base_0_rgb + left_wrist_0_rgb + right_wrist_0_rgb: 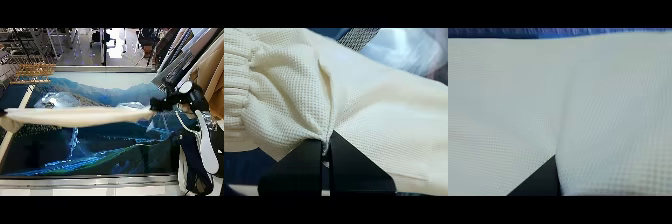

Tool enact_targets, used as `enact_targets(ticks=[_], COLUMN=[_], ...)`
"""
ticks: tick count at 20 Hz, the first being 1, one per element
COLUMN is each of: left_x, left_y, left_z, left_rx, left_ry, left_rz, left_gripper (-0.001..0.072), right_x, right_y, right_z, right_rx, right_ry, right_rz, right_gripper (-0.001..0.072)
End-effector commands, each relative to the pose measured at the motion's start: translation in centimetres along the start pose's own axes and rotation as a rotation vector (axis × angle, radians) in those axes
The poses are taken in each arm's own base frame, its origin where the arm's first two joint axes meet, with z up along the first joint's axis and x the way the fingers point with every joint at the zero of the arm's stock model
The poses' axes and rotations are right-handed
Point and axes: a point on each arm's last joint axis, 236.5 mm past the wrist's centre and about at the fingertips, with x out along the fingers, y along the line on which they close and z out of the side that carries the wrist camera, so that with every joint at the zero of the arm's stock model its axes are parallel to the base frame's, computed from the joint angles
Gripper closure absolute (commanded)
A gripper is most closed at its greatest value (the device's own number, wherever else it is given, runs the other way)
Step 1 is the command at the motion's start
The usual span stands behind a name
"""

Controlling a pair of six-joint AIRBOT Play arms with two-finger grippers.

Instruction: Fold the clothes and pants, and hang the long-sleeved shirts on hangers.

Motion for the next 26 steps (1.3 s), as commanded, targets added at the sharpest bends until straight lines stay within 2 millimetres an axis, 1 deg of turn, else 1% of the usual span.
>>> enact_targets(ticks=[1,2,3,4,5,6,7,8,9,10,11,12,13,14,15,16,17,18,19,20,21,22,23,24,25,26], left_x=[0.6,0.6,0.2,-0.5,-1.1,-1.4,-1.7,-2.0,-2.2,-2.4,-2.5,-2.6,-2.7,-2.9,-3.1,-3.4,-3.7,-4.1,-4.5,-5.2,-5.8,-6.5,-6.9,-7.1,-6.9,-6.6], left_y=[4.1,5.4,7.2,9.2,10.9,11.6,12.0,12.4,12.7,12.9,13.1,13.1,13.0,12.6,12.0,10.8,8.9,7.2,5.1,2.8,0.9,-0.8,-2.2,-3.9,-5.8,-7.7], left_z=[-7.2,-9.9,-12.3,-14.2,-15.4,-15.6,-15.6,-15.8,-15.9,-15.9,-15.9,-15.6,-14.9,-13.8,-12.3,-10.6,-8.6,-6.8,-5.0,-3.3,-2.1,-1.1,-0.7,-1.0,-1.8,-3.3], left_rx=[0.106,0.127,0.135,0.134,0.125,0.106,0.092,0.08,0.069,0.044,0.021,-0.018,-0.042,-0.058,-0.089,-0.129,-0.139,-0.134,-0.126,-0.108,-0.096,-0.085,-0.064,-0.032,0.007,0.052], left_ry=[0.194,0.276,0.361,0.431,0.465,0.454,0.442,0.436,0.434,0.429,0.423,0.409,0.387,0.354,0.311,0.264,0.21,0.148,0.083,0.017,-0.032,-0.072,-0.085,-0.071,-0.026,0.046], left_rz=[0.008,0.016,0.061,0.124,0.169,0.176,0.178,0.182,0.184,0.191,0.204,0.215,0.22,0.219,0.212,0.186,0.131,0.078,0.012,-0.061,-0.118,-0.163,-0.196,-0.239,-0.287,-0.337], left_gripper=[0.0694,0.0694,0.0694,0.0694,0.0694,0.0693,0.0691,0.0688,0.058,0.0289,-0.0005,0.0002,0.0002,0.0002,0.0002,0.0003,0.0014,0.0077,0.0199,0.0294,0.0404,0.0559,0.0624,0.0691,0.0691,0.0692], right_x=[3.0,3.9,4.6,5.2,5.8,6.1,6.1,5.8,5.2,4.5,3.7,3.0,2.3,2.1,2.3,2.8,3.5,4.3,5.1,5.9,6.6,7.4,7.9,8.4,8.8,9.4], right_y=[-2.1,-1.7,-1.2,-0.8,-0.4,-0.4,-0.6,-1.2,-1.8,-2.3,-3.1,-4.1,-5.6,-6.9,-7.3,-6.9,-6.4,-5.9,-5.6,-5.2,-5.2,-5.4,-5.5,-5.3,-4.7,-3.8], right_z=[-10.2,-13.4,-16.3,-18.9,-21.4,-23.4,-25.1,-25.9,-25.9,-25.1,-23.6,-22.1,-20.7,-19.8,-19.1,-18.3,-17.6,-17.1,-16.7,-16.6,-16.8,-17.3,-17.6,-17.8,-17.8,-17.9], right_rx=[0.027,0.023,-0.002,-0.008,-0.012,-0.004,0.015,0.028,0.032,0.042,0.066,0.102,0.149,0.188,0.197,0.182,0.167,0.138,0.124,0.101,0.093,0.087,0.071,0.046,0.022,0.003], right_ry=[0.283,0.347,0.399,0.437,0.469,0.49,0.513,0.518,0.495,0.449,0.367,0.278,0.199,0.151,0.123,0.101,0.085,0.075,0.073,0.08,0.096,0.119,0.137,0.149,0.15,0.156], right_rz=[-0.044,-0.039,-0.037,-0.037,-0.04,-0.045,-0.053,-0.073,-0.089,-0.099,-0.107,-0.114,-0.123,-0.116,-0.079,-0.01,0.049,0.09,0.125,0.165,0.185,0.193,0.203,0.227,0.264,0.301], right_gripper=[0.069,0.069,0.069,0.0689,0.0687,0.0676,0.0504,0.0273,0.0233,0.0232,0.0218,0.0173,0.0121,0.012,0.012,0.012,0.012,0.012,0.012,0.012,0.012,0.012,0.012,0.0122,0.0127,0.0151])
